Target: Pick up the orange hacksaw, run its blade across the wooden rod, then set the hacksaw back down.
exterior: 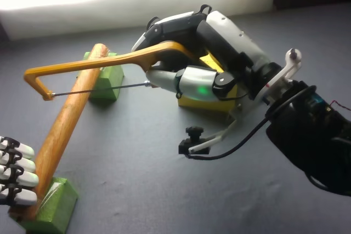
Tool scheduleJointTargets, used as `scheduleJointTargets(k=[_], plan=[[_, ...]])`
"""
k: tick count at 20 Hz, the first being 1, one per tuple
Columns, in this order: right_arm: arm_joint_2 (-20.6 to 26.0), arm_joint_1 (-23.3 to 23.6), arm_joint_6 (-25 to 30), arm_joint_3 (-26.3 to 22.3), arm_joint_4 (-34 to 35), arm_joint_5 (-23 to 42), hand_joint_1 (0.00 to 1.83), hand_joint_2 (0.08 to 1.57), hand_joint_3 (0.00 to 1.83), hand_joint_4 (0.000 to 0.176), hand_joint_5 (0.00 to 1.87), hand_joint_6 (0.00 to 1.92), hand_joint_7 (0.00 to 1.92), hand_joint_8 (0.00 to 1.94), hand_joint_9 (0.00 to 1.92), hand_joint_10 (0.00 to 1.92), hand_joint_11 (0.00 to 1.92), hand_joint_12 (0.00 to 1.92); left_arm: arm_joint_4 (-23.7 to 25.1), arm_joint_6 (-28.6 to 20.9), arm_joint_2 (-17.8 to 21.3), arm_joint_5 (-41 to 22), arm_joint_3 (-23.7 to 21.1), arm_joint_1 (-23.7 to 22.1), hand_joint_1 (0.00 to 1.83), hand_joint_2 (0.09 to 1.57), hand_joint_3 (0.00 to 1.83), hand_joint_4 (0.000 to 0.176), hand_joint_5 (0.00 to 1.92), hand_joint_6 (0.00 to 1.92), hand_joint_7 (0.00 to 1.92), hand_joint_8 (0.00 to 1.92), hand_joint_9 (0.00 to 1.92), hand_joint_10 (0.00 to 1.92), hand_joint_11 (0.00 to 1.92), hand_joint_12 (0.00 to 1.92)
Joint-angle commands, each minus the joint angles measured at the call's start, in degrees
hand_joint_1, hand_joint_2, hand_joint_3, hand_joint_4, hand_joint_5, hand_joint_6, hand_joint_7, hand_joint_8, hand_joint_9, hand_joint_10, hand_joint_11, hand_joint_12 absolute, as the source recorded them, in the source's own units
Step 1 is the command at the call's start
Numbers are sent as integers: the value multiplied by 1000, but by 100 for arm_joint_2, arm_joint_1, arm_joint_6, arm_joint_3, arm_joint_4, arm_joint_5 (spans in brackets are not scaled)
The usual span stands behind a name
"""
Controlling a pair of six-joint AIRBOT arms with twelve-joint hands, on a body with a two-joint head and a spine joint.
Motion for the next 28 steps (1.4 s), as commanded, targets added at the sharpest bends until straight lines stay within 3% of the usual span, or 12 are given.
scheduleJointTargets(k=[1, 2, 6, 8, 12, 14, 18, 20, 23, 26, 27, 28], plan=[[-25, 24, 56, 21, -154, 663, 1388, 1103, 1, 0, 906, 803, 971, 1035, 1040, 1186, 1074, 1271, -314, 13, 0, -114, 9, -50, 171, 1303, 0, 0, 2, 0, 3, 0, 1, 0, 1, 0], [-52, 20, 37, 27, -148, 652, 1384, 1118, 1, 0, 872, 857, 940, 1081, 1006, 1231, 1064, 1276, -314, 13, -1, -114, 10, -50, 170, 1303, 1, 0, 0, 0, 0, 0, 0, 0, 0, 0], [-238, -15, 18, 151, -131, 635, 1402, 1063, 0, 0, 985, 682, 1063, 900, 1142, 1075, 1090, 1249, -314, 13, -3, -113, 9, -49, 164, 1301, 0, 0, 0, 0, 3, 0, 0, 0, 0, 0], [-331, -21, 17, 265, -131, 605, 1384, 1116, 1, 0, 871, 878, 945, 1072, 1013, 1211, 1065, 1279, -314, 13, -3, -113, 12, -49, 190, 1299, 1, 0, 16, 1, 21, 0, 0, 0, 1, 3], [-543, -21, 97, 529, -132, 533, 1379, 1131, 1, 0, 838, 923, 913, 1122, 984, 1258, 1047, 1304, -314, 15, -3, -113, 15, -49, 172, 1304, 2, 0, 7, 2, 8, 3, 0, 0, 0, 0], [-685, -21, 180, 685, -132, 458, 1397, 1080, 0, 0, 930, 781, 1022, 973, 1126, 1086, 1077, 1272, -314, 16, -3, -113, 17, -49, 183, 1301, 1, 0, 17, 3, 16, 3, 1, 0, 0, 0], [-951, -15, 254, 955, -133, 443, 1401, 1064, 0, 0, 961, 733, 1059, 906, 1159, 1030, 1074, 1222, -314, 19, -3, -113, 23, -49, 166, 1303, 1, 0, 7, 2, 13, 4, 0, 0, 0, 0], [-1099, 10, 278, 1086, -133, 435, 1386, 1105, 6, 0, 875, 877, 972, 1027, 1035, 1177, 1050, 1257, -315, 20, -4, -115, 19, -49, 163, 1306, 1, 0, 15, 3, 7, 2, 0, 0, 0, 0], [-1269, 57, 288, 1236, -133, 411, 1400, 1069, 0, 0, 990, 682, 1048, 919, 1121, 1111, 1061, 1256, -315, 20, -4, -114, 20, -49, 126, 1297, 0, 0, 31, 6, 30, 8, 28, 8, 18, 9], [-1451, 118, 315, 1389, -132, 412, 1381, 1125, 0, 0, 884, 869, 928, 1098, 968, 1276, 996, 1318, -315, 20, -7, -114, 20, -51, 173, 1283, 0, 0, 56, 10, 52, 9, 60, 14, 69, 42], [-1504, 144, 320, 1439, -132, 409, 1395, 1085, 0, 0, 981, 688, 1015, 981, 1068, 1196, 1024, 1335, -315, 20, -9, -114, 26, -51, 161, 1280, 0, 0, 41, 0, 46, 2, 56, 7, 66, 53], [-1566, 176, 323, 1503, -133, 385, 1395, 1085, 0, 0, 981, 688, 1015, 981, 1068, 1196, 1024, 1335, -315, 20, -11, -114, 30, -53, 161, 1280, 0, 0, 41, 0, 46, 2, 56, 7, 66, 53]])
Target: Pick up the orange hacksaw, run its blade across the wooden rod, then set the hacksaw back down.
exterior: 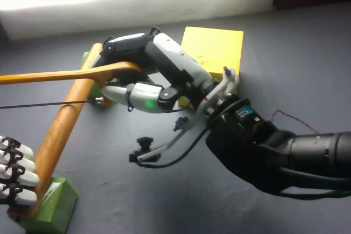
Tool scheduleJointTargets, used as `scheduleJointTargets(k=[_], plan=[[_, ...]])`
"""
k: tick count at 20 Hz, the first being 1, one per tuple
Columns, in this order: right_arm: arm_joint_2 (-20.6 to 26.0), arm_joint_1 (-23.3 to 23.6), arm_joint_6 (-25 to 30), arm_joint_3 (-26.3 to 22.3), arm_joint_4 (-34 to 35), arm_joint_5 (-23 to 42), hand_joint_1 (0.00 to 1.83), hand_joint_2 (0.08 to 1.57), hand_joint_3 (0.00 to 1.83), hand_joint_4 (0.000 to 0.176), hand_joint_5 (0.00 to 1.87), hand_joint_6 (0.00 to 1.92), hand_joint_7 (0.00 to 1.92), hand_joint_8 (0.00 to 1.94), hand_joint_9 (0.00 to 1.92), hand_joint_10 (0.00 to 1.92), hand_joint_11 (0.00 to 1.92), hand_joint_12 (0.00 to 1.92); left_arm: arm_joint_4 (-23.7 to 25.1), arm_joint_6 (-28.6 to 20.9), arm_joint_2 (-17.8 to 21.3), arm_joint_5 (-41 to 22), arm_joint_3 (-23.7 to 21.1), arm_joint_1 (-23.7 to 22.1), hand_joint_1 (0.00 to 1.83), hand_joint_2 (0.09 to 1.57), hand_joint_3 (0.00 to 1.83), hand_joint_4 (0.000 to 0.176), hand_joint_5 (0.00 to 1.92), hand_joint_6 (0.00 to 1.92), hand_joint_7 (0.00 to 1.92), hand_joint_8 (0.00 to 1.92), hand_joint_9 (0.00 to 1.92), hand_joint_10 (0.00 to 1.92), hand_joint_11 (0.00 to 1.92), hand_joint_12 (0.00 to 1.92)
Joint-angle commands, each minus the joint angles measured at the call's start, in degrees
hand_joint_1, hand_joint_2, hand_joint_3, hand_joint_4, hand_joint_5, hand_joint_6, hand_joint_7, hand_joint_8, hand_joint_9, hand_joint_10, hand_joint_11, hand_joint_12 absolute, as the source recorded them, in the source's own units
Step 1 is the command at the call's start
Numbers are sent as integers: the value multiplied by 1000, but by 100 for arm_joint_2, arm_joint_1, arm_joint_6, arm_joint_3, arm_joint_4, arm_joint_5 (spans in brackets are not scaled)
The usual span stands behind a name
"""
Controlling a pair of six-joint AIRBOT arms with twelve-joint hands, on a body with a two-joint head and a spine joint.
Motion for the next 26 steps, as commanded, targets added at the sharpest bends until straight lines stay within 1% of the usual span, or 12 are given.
scheduleJointTargets(k=[1, 3, 4, 5, 6, 8, 13, 17, 22, 24, 25, 26], plan=[[-41, 111, 118, 35, -196, 586, 1382, 1121, 0, 0, 903, 818, 944, 1074, 975, 1288, 1003, 1355, -295, 9, 11, -121, 28, -53, 151, 1271, 9, 0, 32, 0, 37, 2, 50, 3, 12, 190], [-144, 147, 149, 127, -196, 598, 1382, 1125, 0, 0, 862, 885, 941, 1054, 985, 1273, 1016, 1296, -295, 9, 11, -121, 29, -55, 162, 1271, 2, 0, 67, 4, 48, 2, 68, 3, 0, 393], [-191, 162, 155, 173, -195, 614, 1382, 1125, 0, 0, 862, 885, 941, 1054, 985, 1273, 1016, 1296, -295, 9, 11, -121, 28, -55, 162, 1271, 2, 0, 67, 4, 48, 2, 68, 3, 0, 393], [-244, 178, 163, 225, -195, 613, 1376, 1140, 0, 0, 867, 876, 893, 1151, 938, 1331, 982, 1320, -295, 10, 11, -121, 27, -55, 165, 1267, 1, 0, 82, 2, 70, 2, 80, 2, 0, 411], [-293, 191, 167, 267, -195, 613, 1376, 1140, 0, 0, 867, 876, 893, 1151, 938, 1331, 982, 1320, -295, 10, 11, -121, 25, -54, 165, 1267, 1, 0, 82, 2, 70, 2, 80, 2, 0, 411], [-398, 208, 170, 330, -190, 615, 1373, 1147, 1, 0, 856, 895, 880, 1180, 917, 1357, 987, 1365, -294, 21, 12, -121, 24, -48, 140, 1274, 2, 0, 54, 2, 47, 2, 39, 4, 0, 225], [-553, 250, 19, 336, -53, 589, 1368, 1164, 0, 0, 802, 981, 854, 1220, 896, 1391, 982, 1404, -293, 23, 11, -121, 19, -26, 119, 1283, 0, 0, 23, 1, 26, 1, 17, 1, 0, 126], [-586, 261, -1, 330, -50, 603, 1371, 1154, 0, 0, 827, 974, 877, 1188, 901, 1360, 975, 1382, -293, 33, 14, -122, 18, -10, 177, 1273, 0, 0, 49, 3, 39, 1, 38, 3, 0, 228], [-353, 152, 80, 184, -226, 692, 1369, 1161, 0, 0, 815, 956, 857, 1225, 899, 1377, 984, 1370, -293, 49, 22, -122, 23, 5, 144, 1278, 1, 0, 37, 4, 27, 3, 22, 2, 0, 224], [-146, 76, 41, 16, -226, 700, 1372, 1153, 0, 0, 840, 915, 869, 1203, 911, 1362, 991, 1357, -293, 50, 24, -122, 20, 7, 177, 1271, 0, 0, 60, 6, 44, 4, 41, 5, 0, 284], [-61, 44, 38, -59, -226, 707, 1373, 1145, 0, 0, 869, 870, 878, 1189, 923, 1344, 1005, 1336, -293, 50, 24, -122, 20, 9, 198, 1262, 0, 0, 77, 5, 70, 6, 74, 9, 0, 405], [115, -25, 22, -206, -227, 742, 1372, 1150, 1, 0, 864, 881, 864, 1209, 909, 1367, 986, 1359, -293, 51, 24, -122, 21, 10, 164, 1271, 2, 0, 64, 2, 62, 1, 71, 5, 0, 412]])
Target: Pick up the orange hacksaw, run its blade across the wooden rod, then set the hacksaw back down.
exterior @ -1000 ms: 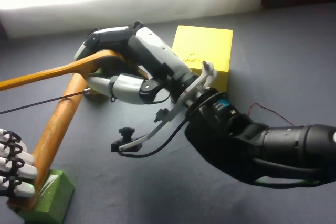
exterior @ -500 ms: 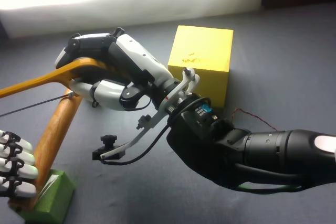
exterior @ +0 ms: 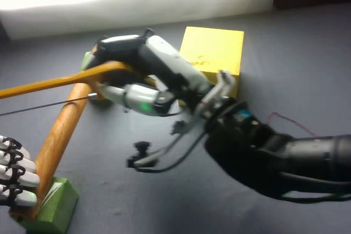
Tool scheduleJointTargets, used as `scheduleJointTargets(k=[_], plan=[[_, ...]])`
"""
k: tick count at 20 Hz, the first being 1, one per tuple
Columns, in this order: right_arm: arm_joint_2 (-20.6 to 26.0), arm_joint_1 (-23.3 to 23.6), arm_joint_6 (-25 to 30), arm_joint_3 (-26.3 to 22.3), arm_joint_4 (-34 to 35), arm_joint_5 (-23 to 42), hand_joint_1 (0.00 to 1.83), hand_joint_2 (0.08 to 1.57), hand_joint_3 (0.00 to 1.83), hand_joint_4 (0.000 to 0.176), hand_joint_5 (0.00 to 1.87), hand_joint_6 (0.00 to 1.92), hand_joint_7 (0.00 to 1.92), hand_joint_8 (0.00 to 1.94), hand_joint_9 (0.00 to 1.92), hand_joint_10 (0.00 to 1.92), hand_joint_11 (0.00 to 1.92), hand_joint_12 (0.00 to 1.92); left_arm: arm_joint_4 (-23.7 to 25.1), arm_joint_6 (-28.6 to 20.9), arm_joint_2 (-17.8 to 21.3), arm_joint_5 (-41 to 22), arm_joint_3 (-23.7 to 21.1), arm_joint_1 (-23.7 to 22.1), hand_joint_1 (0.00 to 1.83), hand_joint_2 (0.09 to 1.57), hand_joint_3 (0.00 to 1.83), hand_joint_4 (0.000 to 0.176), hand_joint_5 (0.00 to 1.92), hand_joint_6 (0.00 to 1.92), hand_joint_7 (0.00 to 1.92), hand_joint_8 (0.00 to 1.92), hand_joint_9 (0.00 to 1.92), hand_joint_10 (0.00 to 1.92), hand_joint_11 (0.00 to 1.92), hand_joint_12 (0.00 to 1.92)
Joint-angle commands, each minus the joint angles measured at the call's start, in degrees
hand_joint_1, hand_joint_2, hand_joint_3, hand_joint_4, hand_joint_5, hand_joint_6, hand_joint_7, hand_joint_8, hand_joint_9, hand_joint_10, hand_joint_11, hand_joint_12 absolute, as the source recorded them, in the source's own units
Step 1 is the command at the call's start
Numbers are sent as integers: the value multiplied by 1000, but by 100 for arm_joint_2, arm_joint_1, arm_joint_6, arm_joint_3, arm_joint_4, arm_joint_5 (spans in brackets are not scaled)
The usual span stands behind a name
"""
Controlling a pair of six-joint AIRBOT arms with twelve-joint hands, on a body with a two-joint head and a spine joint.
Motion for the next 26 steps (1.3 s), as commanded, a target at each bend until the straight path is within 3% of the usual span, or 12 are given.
scheduleJointTargets(k=[1, 5, 12, 17, 22, 26], plan=[[73, 1, 50, -66, -163, 729, 1374, 1143, 0, 0, 871, 875, 883, 1185, 922, 1337, 999, 1337, -271, 24, 24, -114, 23, -21, 169, 1272, 1, 0, 71, 3, 67, 2, 74, 4, 0, 386], [560, -192, 15, -489, -163, 777, 1369, 1158, 1, 0, 841, 939, 847, 1244, 896, 1364, 971, 1357, -272, 26, 25, -114, 23, -19, 154, 1275, 0, 0, 53, 2, 62, 2, 63, 4, 0, 358], [1314, -486, -44, -1179, -162, 884, 1376, 1137, 0, 0, 911, 826, 883, 1163, 930, 1337, 989, 1319, -272, 27, 24, -114, 33, -19, 157, 1281, 3, 0, 58, 1, 66, 1, 64, 1, 0, 348], [1695, -626, -103, -1579, -162, 946, 1371, 1152, 0, 0, 857, 909, 864, 1205, 906, 1370, 985, 1367, -272, 29, 24, -113, 35, -19, 178, 1272, 0, 0, 61, 0, 71, 2, 73, 0, 0, 393], [1930, -305, -155, -1658, -158, 1095, 1372, 1151, 0, 0, 858, 896, 860, 1217, 914, 1353, 984, 1347, -273, 31, 24, -113, 29, -19, 177, 1272, 0, 0, 52, 6, 65, 4, 67, 4, 0, 355], [2261, -59, -380, -2057, 54, 1211, 1372, 1147, 1, 0, 871, 879, 865, 1208, 918, 1350, 983, 1350, -273, 31, 26, -114, 33, -18, 152, 1278, 0, 0, 35, 1, 51, 2, 55, 3, 0, 291]])
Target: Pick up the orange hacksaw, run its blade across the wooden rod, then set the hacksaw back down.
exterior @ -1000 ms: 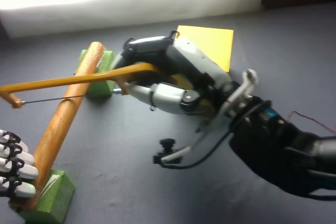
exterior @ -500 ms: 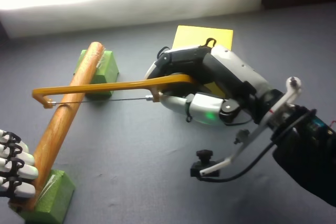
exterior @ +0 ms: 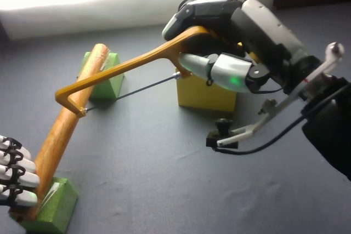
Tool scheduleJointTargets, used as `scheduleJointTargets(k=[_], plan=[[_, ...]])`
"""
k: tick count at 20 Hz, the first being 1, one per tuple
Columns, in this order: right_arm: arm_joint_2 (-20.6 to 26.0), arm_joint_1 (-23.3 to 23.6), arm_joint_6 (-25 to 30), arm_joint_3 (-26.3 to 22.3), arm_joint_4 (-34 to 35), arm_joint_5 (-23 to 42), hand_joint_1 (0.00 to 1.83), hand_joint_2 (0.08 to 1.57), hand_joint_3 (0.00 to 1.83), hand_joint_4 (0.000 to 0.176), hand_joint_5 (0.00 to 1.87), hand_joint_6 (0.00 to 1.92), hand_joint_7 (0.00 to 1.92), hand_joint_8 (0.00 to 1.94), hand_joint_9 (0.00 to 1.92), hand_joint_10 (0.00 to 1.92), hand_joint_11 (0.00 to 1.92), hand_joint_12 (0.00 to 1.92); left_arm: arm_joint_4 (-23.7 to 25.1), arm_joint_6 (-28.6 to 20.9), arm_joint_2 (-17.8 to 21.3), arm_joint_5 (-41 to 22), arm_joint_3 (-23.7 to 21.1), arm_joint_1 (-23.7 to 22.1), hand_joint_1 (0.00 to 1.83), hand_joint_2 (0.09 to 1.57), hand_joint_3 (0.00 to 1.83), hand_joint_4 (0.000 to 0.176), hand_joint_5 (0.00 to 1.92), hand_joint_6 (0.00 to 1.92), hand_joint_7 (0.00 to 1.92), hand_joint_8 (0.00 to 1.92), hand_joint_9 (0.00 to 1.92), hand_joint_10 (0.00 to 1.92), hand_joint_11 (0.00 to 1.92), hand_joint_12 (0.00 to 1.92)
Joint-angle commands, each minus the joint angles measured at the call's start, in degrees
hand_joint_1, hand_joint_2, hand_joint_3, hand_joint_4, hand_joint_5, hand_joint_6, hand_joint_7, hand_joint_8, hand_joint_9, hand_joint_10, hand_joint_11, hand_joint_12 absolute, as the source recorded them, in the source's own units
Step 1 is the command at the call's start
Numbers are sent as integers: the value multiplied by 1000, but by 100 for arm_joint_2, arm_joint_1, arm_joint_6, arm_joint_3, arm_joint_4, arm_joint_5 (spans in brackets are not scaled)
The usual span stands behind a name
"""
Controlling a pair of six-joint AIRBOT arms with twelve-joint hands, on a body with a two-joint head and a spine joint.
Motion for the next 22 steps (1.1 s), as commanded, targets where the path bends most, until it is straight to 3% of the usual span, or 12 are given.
scheduleJointTargets(k=[1, 6, 9, 10, 16, 22], plan=[[85, 100, -26, -126, -135, 743, 1374, 1143, 0, 0, 878, 873, 886, 1182, 916, 1346, 982, 1360, -275, 29, 25, -114, 32, -19, 151, 1276, 0, 0, 35, 1, 46, 0, 46, 0, 0, 293], [631, 137, -154, -791, -31, 825, 1374, 1146, 0, 0, 850, 893, 882, 1181, 930, 1337, 1003, 1360, -275, 30, 24, -114, 30, -20, 104, 1293, 1, 0, 6, 2, 29, 5, 28, 4, 0, 233], [838, 29, -204, -1151, 181, 1024, 1375, 1140, 0, 0, 880, 859, 885, 1170, 933, 1334, 994, 1352, -275, 30, 25, -113, 20, -19, 149, 1278, 0, 0, 41, 6, 66, 6, 68, 8, 0, 380], [867, -60, -204, -1262, 316, 1160, 1375, 1140, 1, 0, 868, 881, 885, 1169, 935, 1328, 997, 1344, -275, 30, 26, -113, 17, -19, 167, 1281, 0, 0, 38, 3, 59, 2, 61, 3, 0, 331], [814, -825, -90, -1618, 633, 1838, 1375, 1137, 0, 0, 888, 854, 899, 1165, 924, 1330, 997, 1355, -276, 30, 26, -112, 19, -23, 124, 1290, 2, 0, 39, 0, 62, 0, 58, 2, 0, 280], [386, -1463, 314, -1401, 859, 2386, 1373, 1144, 1, 0, 856, 909, 876, 1190, 931, 1325, 999, 1333, -276, 30, 23, -112, 27, -32, 129, 1285, 1, 0, 36, 0, 46, 0, 36, 0, 0, 286]])
